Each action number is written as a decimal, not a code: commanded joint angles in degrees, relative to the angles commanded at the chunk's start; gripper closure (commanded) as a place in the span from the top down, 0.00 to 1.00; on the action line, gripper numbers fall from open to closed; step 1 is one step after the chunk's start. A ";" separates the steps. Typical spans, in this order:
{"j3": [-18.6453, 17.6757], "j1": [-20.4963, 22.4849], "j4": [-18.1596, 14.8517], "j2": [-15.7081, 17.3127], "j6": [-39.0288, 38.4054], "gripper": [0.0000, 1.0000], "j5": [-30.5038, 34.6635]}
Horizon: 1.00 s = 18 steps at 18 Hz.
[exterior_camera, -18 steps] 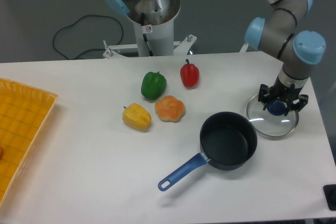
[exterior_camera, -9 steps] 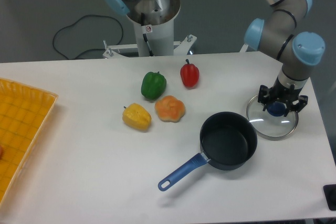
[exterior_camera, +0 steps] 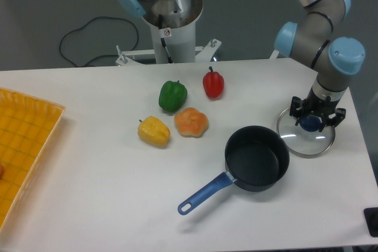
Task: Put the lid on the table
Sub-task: 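Lower the glass lid flat onto the table beside the saucepan, then open the gripper, release the lid knob, and lift the gripper up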
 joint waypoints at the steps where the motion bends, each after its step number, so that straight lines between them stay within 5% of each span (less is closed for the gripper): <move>1: 0.00 -0.09 0.00 0.00 0.00 0.57 0.00; 12: 0.00 -0.26 0.18 -0.53 0.09 0.58 0.09; 18: 0.09 -0.18 0.18 -0.44 0.18 0.85 0.09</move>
